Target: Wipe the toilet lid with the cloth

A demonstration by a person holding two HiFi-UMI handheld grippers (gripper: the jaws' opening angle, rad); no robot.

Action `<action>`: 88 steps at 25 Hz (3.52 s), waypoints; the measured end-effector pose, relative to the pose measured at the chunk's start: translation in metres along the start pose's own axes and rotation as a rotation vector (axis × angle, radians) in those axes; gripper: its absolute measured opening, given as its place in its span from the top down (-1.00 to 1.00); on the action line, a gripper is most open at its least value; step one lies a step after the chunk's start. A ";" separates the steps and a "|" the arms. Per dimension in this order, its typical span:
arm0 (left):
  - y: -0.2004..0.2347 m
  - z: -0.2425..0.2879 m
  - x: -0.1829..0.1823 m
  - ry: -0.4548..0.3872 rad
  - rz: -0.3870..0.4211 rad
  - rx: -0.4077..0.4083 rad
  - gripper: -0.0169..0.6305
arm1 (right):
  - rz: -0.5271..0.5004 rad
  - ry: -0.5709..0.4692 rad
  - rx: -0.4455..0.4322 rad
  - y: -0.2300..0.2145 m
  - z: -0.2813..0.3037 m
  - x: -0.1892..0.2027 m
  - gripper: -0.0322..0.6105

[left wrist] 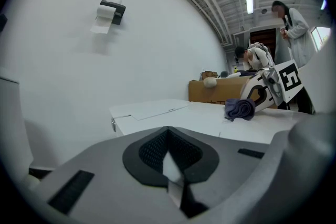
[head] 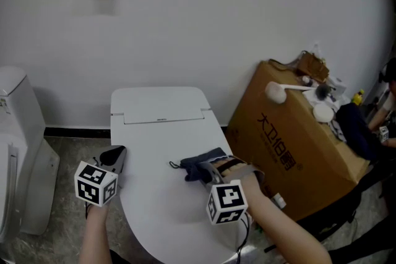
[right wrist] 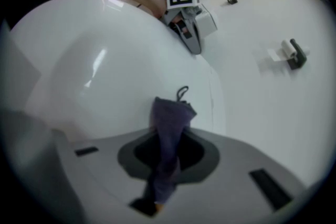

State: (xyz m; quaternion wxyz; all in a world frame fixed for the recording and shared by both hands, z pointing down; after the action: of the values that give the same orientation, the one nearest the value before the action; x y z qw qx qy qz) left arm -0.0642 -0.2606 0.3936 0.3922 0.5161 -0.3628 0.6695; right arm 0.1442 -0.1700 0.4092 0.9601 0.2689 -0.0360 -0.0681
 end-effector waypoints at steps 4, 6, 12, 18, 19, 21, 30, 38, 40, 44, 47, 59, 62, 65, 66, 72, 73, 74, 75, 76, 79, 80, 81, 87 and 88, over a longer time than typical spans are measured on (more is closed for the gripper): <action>0.000 0.001 0.000 0.001 0.004 0.000 0.90 | 0.000 -0.004 -0.002 0.008 -0.005 -0.002 0.70; 0.001 0.001 0.000 -0.001 0.001 0.001 0.90 | 0.004 -0.004 -0.005 0.011 -0.006 -0.002 0.70; 0.001 0.000 0.000 -0.003 -0.001 0.002 0.90 | 0.005 -0.008 -0.016 0.021 -0.012 -0.005 0.70; 0.000 0.000 0.000 -0.004 -0.006 0.002 0.90 | 0.002 -0.013 -0.017 0.034 -0.021 -0.008 0.70; 0.001 0.000 -0.001 -0.004 -0.007 0.002 0.90 | 0.000 -0.014 -0.017 0.036 -0.022 -0.009 0.70; 0.001 0.000 -0.001 -0.005 -0.005 0.002 0.90 | -0.003 -0.014 -0.018 0.040 -0.025 -0.010 0.70; 0.002 0.000 -0.001 -0.002 0.002 0.000 0.90 | -0.006 -0.004 -0.029 0.058 -0.038 -0.015 0.70; 0.001 0.000 -0.001 0.000 -0.002 0.003 0.90 | 0.005 -0.010 -0.043 0.075 -0.049 -0.017 0.70; 0.002 0.000 -0.001 0.000 -0.003 0.004 0.90 | 0.006 -0.010 -0.049 0.080 -0.051 -0.018 0.70; 0.002 -0.001 -0.001 0.002 -0.001 0.001 0.90 | 0.011 -0.019 -0.058 0.090 -0.057 -0.021 0.70; 0.002 -0.001 -0.002 0.002 0.003 0.001 0.90 | 0.018 -0.027 -0.061 0.097 -0.062 -0.022 0.70; 0.001 -0.002 -0.002 0.002 0.002 -0.001 0.90 | 0.044 -0.059 -0.053 0.123 -0.080 -0.029 0.70; 0.001 -0.002 -0.002 0.004 0.008 -0.001 0.90 | 0.055 -0.065 -0.051 0.128 -0.083 -0.030 0.70; 0.001 -0.002 -0.001 0.005 0.009 -0.001 0.90 | 0.067 -0.074 -0.048 0.128 -0.086 -0.030 0.70; 0.001 -0.002 -0.001 0.005 0.009 -0.001 0.90 | 0.072 -0.077 -0.048 0.128 -0.087 -0.030 0.70; 0.000 -0.002 -0.002 0.006 0.016 -0.004 0.90 | 0.111 -0.104 -0.047 0.127 -0.094 -0.026 0.70; 0.000 -0.002 -0.002 0.007 0.016 -0.005 0.90 | 0.118 -0.109 -0.047 0.127 -0.096 -0.025 0.70; 0.000 -0.002 -0.001 0.007 0.017 -0.006 0.90 | 0.124 -0.113 -0.047 0.128 -0.097 -0.025 0.70; 0.000 -0.002 -0.001 0.007 0.017 -0.008 0.90 | 0.131 -0.117 -0.047 0.128 -0.098 -0.024 0.70; -0.001 -0.002 -0.002 0.006 0.016 -0.010 0.90 | 0.137 -0.121 -0.046 0.128 -0.099 -0.023 0.70; -0.002 -0.001 -0.002 0.003 0.010 -0.006 0.90 | 0.143 -0.126 -0.040 0.121 -0.101 -0.023 0.70; -0.003 -0.001 -0.002 0.003 0.009 -0.002 0.90 | 0.140 -0.125 -0.035 0.114 -0.100 -0.023 0.70; -0.003 -0.001 -0.001 0.003 0.008 0.000 0.90 | 0.134 -0.121 -0.028 0.105 -0.098 -0.024 0.70; -0.003 0.000 -0.003 -0.002 0.004 -0.003 0.90 | 0.100 -0.126 0.063 0.008 -0.073 -0.038 0.70; -0.004 0.000 -0.003 -0.003 0.002 0.000 0.90 | 0.097 -0.124 0.076 -0.009 -0.067 -0.041 0.70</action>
State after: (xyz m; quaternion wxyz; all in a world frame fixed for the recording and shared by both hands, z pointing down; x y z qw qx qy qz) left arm -0.0602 -0.2595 0.3912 0.3910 0.5168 -0.3639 0.6691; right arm 0.1101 -0.1373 0.3462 0.9472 0.2986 -0.1108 -0.0366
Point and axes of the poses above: the fingertips, and each gripper's own axes: z forward along the fingers, y to its left, x out of its underside, the point moved 2 cm from there along -z, backward along the fingers, and after that the axes turned 15 degrees about -x, right-handed, at the moved point
